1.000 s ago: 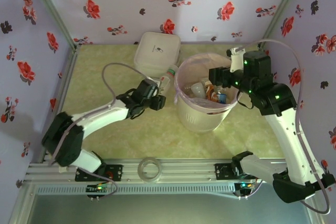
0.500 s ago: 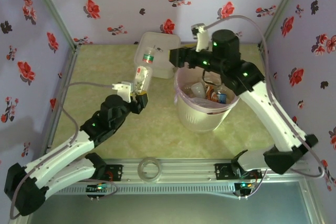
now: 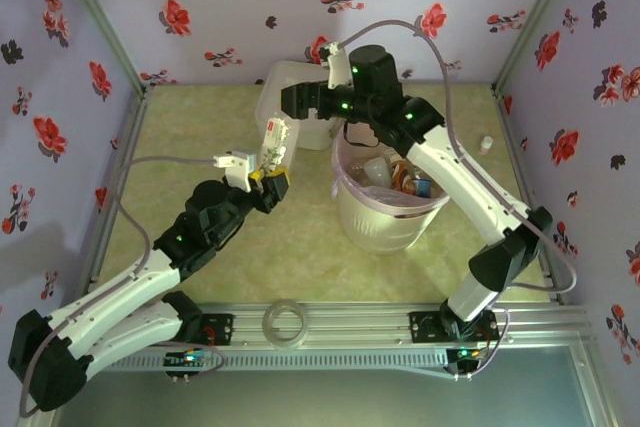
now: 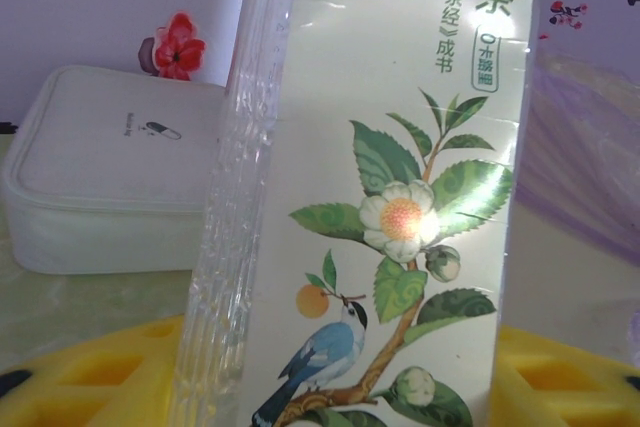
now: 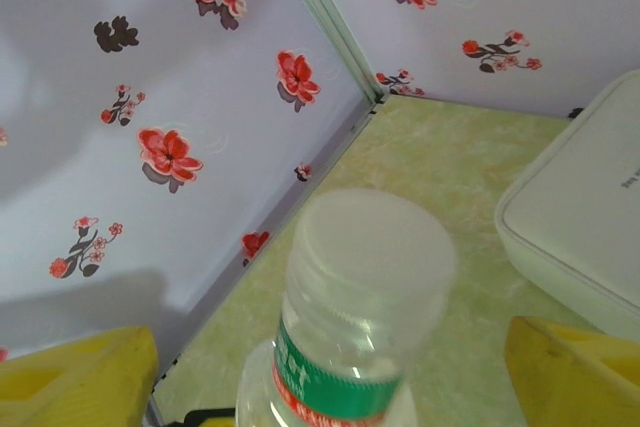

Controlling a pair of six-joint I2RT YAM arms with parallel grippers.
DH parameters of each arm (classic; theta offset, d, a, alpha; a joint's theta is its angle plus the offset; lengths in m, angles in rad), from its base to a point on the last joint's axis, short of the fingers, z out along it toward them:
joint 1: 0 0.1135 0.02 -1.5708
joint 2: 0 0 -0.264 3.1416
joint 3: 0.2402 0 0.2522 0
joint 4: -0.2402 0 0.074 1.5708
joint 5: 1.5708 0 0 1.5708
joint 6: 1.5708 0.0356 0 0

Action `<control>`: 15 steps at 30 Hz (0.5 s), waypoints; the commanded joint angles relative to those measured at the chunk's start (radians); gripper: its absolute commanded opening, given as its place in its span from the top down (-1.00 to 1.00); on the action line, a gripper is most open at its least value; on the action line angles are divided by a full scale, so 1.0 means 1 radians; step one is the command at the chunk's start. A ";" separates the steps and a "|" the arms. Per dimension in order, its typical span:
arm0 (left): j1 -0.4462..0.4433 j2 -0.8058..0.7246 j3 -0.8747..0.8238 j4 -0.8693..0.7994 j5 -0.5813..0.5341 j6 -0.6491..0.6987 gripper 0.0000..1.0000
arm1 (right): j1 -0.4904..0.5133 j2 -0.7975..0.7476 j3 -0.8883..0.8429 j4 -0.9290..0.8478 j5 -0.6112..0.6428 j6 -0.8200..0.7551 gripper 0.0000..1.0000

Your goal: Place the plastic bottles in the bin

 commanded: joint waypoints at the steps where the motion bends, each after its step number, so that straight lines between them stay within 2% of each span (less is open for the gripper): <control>1: -0.002 0.001 -0.004 0.086 0.027 -0.010 1.00 | 0.008 0.031 0.035 0.040 -0.047 0.024 -0.65; 11: -0.003 -0.002 -0.010 0.086 0.027 -0.005 1.00 | 0.008 0.059 0.020 0.095 -0.064 0.057 -0.05; 13: -0.003 -0.002 -0.016 0.087 0.027 -0.008 1.00 | 0.008 0.059 0.019 0.100 -0.063 0.056 0.18; 15: -0.002 -0.003 -0.022 0.091 0.027 -0.012 1.00 | 0.008 0.056 0.021 0.103 -0.058 0.056 0.30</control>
